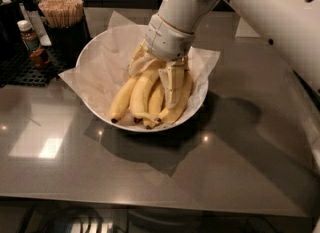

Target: Pick banana from white bowl

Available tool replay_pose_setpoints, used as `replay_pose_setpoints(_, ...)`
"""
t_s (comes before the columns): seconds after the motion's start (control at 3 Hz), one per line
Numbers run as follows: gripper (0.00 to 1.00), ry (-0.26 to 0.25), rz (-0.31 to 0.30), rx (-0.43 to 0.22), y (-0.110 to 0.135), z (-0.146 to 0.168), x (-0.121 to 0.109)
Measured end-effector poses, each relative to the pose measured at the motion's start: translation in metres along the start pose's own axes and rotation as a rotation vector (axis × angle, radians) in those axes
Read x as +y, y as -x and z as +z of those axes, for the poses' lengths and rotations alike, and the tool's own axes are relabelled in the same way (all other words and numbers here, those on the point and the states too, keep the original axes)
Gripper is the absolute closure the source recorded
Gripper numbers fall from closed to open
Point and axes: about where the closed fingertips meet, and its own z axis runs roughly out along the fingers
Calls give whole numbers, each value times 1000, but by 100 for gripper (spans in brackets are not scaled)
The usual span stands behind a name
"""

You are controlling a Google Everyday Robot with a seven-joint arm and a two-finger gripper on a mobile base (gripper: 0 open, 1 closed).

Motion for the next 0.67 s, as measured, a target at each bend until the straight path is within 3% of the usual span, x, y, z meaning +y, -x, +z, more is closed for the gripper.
replay_pose_setpoints(0.67, 88, 0, 0, 0, 0, 0, 0)
